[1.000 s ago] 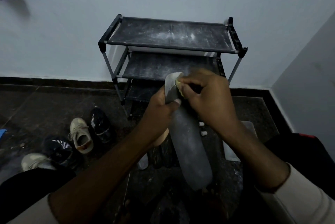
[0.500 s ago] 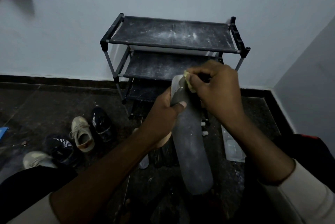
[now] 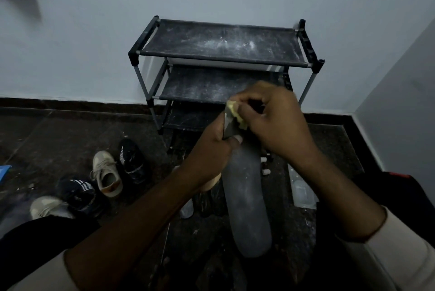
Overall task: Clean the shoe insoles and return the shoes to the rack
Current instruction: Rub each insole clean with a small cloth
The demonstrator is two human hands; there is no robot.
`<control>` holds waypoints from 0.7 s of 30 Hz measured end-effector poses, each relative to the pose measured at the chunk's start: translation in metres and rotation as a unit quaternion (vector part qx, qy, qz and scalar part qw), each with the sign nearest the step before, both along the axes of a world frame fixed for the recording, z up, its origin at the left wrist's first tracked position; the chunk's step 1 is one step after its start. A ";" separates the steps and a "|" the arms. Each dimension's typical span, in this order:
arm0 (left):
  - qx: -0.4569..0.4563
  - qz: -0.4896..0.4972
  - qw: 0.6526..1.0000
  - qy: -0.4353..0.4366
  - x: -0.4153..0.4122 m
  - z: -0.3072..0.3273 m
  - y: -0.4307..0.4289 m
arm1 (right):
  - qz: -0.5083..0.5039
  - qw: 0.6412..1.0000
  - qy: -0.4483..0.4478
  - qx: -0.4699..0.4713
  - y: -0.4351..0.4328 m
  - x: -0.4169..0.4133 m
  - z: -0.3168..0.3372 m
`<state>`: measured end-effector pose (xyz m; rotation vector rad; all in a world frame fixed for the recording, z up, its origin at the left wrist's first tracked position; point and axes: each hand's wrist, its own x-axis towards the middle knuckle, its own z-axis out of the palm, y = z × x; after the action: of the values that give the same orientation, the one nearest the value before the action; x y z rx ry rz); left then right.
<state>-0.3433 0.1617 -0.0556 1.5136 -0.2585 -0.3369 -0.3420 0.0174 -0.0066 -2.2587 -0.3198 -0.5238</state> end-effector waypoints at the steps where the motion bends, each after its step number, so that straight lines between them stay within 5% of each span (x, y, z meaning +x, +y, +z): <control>1: -0.002 -0.003 1.000 0.002 -0.001 0.000 0.000 | -0.022 1.000 -0.008 0.006 -0.003 0.002 0.002; 6: -0.002 0.004 1.000 -0.006 0.002 -0.002 0.003 | 0.068 0.997 0.023 -0.025 0.004 -0.002 0.003; 10: -0.010 -0.003 1.000 0.002 0.002 0.000 0.004 | -0.031 0.999 -0.028 -0.002 -0.004 0.002 0.002; 14: -0.018 -0.016 1.000 -0.012 0.003 0.000 0.008 | 0.059 0.997 0.032 -0.038 0.005 -0.009 -0.002; 21: -0.038 -0.049 0.998 -0.014 0.005 0.000 0.010 | -0.030 0.997 0.050 0.041 0.006 -0.009 -0.002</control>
<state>-0.3383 0.1713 -0.0557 1.4343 -0.3640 -0.3806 -0.3506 0.0239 -0.0091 -2.2109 -0.1775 -0.4461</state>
